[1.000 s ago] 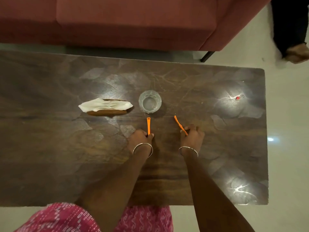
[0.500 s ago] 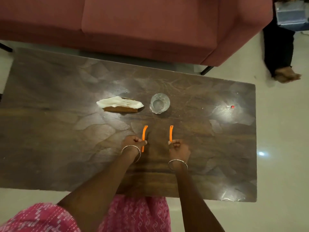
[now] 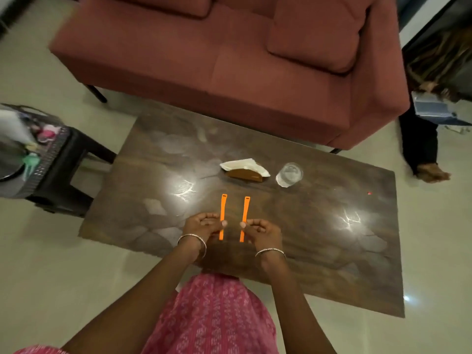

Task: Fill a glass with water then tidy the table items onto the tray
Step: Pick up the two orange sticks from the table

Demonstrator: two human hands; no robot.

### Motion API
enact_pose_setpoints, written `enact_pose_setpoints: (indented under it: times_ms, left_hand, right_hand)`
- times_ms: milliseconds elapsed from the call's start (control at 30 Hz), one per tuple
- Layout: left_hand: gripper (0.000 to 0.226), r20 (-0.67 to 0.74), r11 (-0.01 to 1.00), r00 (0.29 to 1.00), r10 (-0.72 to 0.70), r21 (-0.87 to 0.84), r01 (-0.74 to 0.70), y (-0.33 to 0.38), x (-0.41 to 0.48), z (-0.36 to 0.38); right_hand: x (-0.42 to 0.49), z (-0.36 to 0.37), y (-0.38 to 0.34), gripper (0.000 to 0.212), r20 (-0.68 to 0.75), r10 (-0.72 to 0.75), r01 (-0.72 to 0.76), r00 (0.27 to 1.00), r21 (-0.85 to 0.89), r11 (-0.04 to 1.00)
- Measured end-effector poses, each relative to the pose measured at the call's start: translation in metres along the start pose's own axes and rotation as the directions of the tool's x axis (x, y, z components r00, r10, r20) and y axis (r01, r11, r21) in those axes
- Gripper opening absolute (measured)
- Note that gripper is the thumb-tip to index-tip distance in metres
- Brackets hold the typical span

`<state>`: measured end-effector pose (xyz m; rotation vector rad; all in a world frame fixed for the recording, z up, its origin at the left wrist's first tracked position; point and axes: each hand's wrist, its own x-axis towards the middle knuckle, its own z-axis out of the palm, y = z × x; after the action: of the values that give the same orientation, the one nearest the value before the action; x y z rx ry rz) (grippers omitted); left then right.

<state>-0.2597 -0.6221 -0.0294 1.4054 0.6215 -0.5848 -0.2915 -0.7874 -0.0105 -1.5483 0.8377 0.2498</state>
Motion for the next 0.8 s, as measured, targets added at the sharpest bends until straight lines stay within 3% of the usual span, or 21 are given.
enact_pose_setpoints:
  times_ms: [133, 367, 800]
  left_hand:
    - [0.025, 0.016, 0.995, 0.999, 0.036, -0.096, -0.035, 0.017, -0.044, -0.071]
    - [0.012, -0.053, 0.964, 0.994, 0.1, -0.242, -0.11, 0.025, -0.099, -0.203]
    - [0.01, -0.229, 0.934, 0.973, 0.038, -0.338, -0.116, 0.02, -0.136, -0.399]
  right_hand:
    - [-0.057, 0.07, -0.018, 0.023, 0.129, -0.01, 0.004, 0.992, 0.045, 0.999]
    - [-0.146, 0.195, -0.018, 0.018, 0.289, -0.071, 0.056, 0.955, 0.06, 0.997]
    - [-0.211, 0.382, -0.01, 0.008, 0.525, -0.083, 0.198, 0.847, -0.167, 0.966]
